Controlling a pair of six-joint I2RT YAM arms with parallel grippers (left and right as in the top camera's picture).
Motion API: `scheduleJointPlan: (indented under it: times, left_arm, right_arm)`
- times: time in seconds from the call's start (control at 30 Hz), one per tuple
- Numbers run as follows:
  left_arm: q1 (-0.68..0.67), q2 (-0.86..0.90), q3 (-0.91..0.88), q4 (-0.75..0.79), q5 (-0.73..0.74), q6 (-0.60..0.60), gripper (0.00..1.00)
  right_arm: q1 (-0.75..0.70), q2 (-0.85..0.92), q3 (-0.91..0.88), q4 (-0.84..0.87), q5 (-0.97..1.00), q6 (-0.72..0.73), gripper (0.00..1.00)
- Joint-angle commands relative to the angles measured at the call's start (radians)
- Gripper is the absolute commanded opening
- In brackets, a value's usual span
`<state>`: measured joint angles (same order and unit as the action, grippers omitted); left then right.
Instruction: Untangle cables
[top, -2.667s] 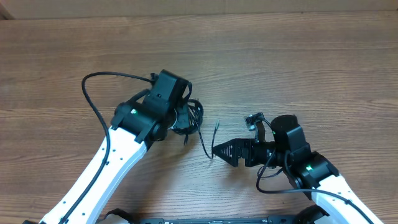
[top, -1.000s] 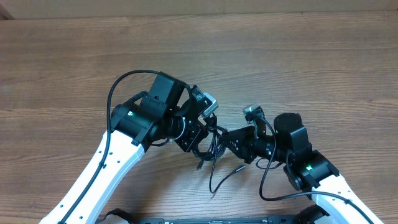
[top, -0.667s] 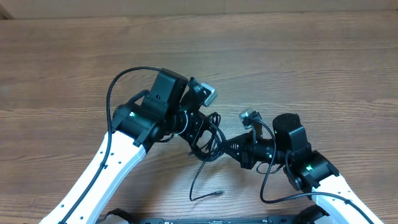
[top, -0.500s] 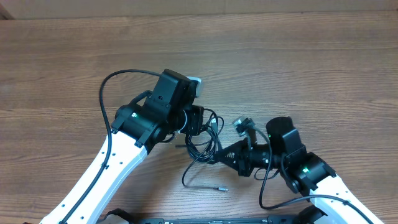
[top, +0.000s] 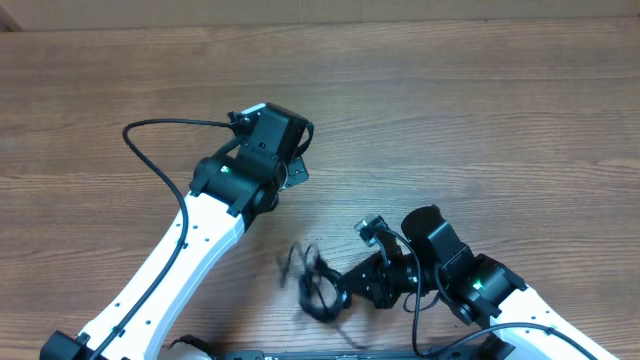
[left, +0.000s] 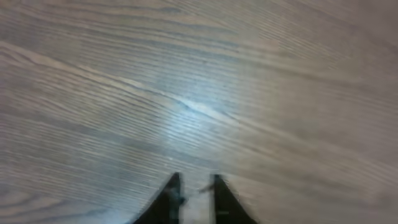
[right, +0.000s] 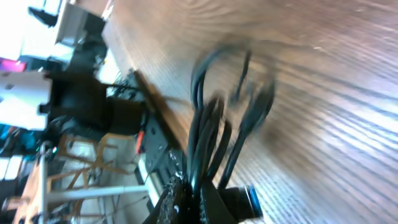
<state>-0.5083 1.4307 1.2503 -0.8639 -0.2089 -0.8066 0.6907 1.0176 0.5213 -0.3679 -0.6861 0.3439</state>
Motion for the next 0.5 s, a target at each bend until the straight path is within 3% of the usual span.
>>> scheduleJointPlan:
  times: [0.0,0.03,0.13,0.2,0.3,0.4,0.47]
  left_arm:
    - [-0.001,0.02,0.014,0.002,0.09,0.179,0.42]
    - [-0.001,0.021,0.014,0.002,0.144,0.245,0.53]
    - [-0.001,0.022,0.014,-0.012,0.392,0.502,0.73]
    - [-0.001,0.022,0.014,-0.042,0.487,0.57,0.83]
    - [-0.001,0.022,0.014,-0.117,0.497,0.5,0.84]
    - [-0.001,0.023,0.013,-0.2,0.495,0.353,0.78]
    - [-0.001,0.023,0.011,-0.253,0.495,0.241,0.84]
  right_arm:
    - [0.002,-0.005,0.004,0.019,0.065,0.052,0.04]
    - [0.002,-0.005,0.004,0.022,0.065,0.052,0.04]
    - [0.002,-0.005,0.004,0.023,0.069,0.052,0.04]
    - [0.002,-0.005,0.004,0.018,0.088,0.052,0.04]
    - [0.002,-0.005,0.004,0.014,0.11,0.053,0.04]
    - [0.002,-0.005,0.004,0.015,0.11,0.053,0.04]
    - [0.002,-0.005,0.004,0.016,0.11,0.052,0.04]
